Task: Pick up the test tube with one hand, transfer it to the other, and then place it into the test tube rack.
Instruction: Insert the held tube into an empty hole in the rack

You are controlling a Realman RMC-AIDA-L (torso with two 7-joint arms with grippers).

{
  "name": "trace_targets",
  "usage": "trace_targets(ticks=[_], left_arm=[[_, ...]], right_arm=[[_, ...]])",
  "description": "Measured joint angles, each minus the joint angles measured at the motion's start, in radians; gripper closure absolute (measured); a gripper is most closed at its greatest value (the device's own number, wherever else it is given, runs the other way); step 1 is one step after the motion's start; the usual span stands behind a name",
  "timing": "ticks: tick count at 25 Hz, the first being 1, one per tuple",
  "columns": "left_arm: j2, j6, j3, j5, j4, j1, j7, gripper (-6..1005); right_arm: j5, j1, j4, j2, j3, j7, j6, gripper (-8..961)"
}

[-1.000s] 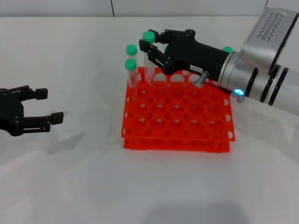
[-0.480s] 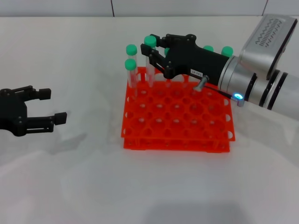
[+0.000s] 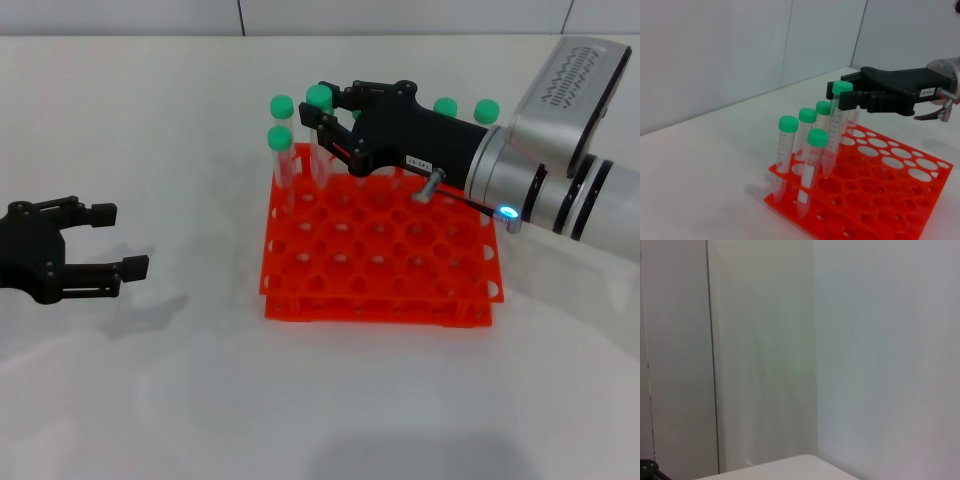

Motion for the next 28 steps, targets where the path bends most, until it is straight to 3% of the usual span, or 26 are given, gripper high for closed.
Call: trace_targets(ticks=[28], left_arm=[[-0.002, 0.009, 0.000, 0.006, -0.009, -0.019, 0.000, 135]], right_arm=[[0.039, 0.001, 0.035, 0.000, -0.028, -0.076, -0.011, 690]])
